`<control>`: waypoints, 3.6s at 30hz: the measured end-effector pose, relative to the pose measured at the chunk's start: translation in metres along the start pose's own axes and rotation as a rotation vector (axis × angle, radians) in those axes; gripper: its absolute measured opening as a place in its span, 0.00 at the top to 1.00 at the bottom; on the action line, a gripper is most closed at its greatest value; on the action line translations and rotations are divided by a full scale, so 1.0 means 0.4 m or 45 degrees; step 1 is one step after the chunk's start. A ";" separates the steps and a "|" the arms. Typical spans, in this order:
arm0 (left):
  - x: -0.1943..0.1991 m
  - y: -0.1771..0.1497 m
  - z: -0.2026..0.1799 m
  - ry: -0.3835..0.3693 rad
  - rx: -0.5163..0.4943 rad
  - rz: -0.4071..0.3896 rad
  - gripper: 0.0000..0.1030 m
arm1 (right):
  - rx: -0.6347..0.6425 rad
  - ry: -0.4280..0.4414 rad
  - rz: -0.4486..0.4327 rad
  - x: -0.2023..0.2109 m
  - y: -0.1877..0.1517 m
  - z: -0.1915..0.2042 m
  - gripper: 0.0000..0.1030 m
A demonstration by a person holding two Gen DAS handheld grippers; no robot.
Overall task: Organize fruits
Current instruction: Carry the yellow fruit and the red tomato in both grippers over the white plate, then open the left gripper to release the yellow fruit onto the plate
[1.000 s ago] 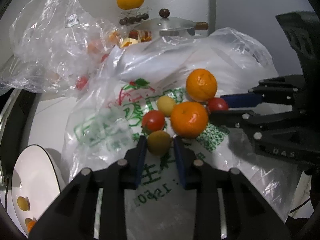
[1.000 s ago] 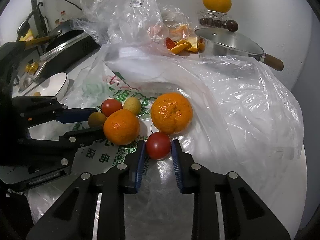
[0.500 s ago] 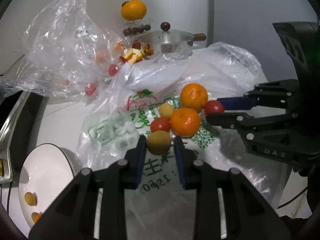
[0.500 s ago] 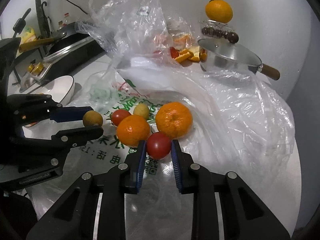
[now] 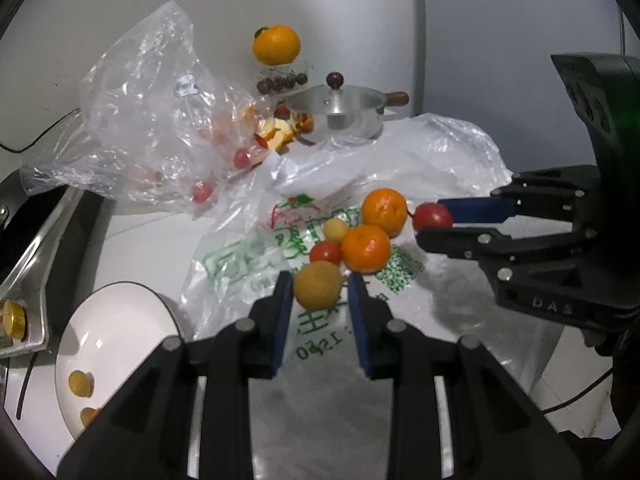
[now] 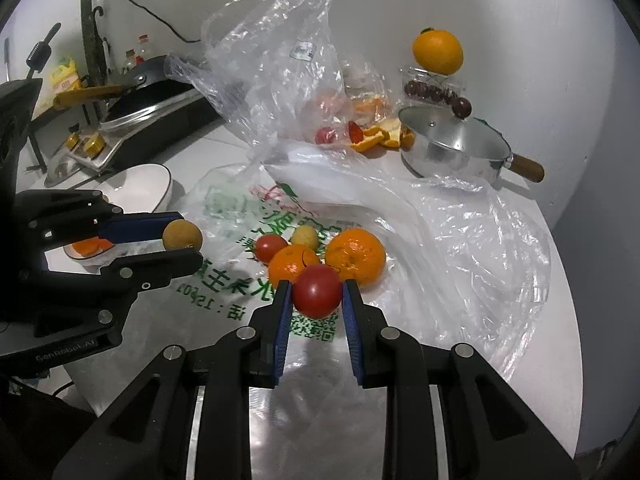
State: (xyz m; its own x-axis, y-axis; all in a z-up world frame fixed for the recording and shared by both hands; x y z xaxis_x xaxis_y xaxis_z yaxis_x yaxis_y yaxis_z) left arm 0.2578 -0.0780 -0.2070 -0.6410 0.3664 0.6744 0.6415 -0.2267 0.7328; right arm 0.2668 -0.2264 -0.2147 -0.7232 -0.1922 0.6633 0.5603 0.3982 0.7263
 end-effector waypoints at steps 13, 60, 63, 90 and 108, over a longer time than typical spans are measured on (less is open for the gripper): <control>0.089 -0.038 0.027 0.012 0.037 -0.055 0.72 | 0.043 0.000 -0.039 0.059 0.018 0.066 0.74; 0.223 -0.193 0.317 0.165 0.285 -0.105 0.72 | 0.259 0.143 -0.025 0.008 0.109 0.385 0.74; 0.203 -0.193 0.331 0.166 0.295 -0.087 0.72 | 0.254 0.144 -0.014 -0.007 0.110 0.380 0.74; 0.176 -0.189 0.336 0.141 0.316 -0.047 0.61 | 0.226 0.103 -0.005 -0.010 0.105 0.353 0.74; 0.301 -0.245 0.395 0.181 0.378 -0.184 0.48 | 0.293 0.149 -0.018 -0.044 0.159 0.479 0.74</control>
State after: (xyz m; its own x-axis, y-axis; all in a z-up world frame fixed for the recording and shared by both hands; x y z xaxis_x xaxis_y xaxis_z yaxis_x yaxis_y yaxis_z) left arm 0.1845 0.1307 -0.2117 -0.7731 0.2413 0.5866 0.6208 0.0980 0.7778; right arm 0.2380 -0.0259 -0.2148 -0.6713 -0.2965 0.6793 0.4341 0.5856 0.6845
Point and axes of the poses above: each gripper's, at about its wrist camera, not at the fingertips, and x roughly against the way its jaws point, z to its left, y to its top, the point moved 2 cm from there along -x, roughly the way its jaws point, and after that the axes turned 13 degrees about -y, right-handed, at the moved point
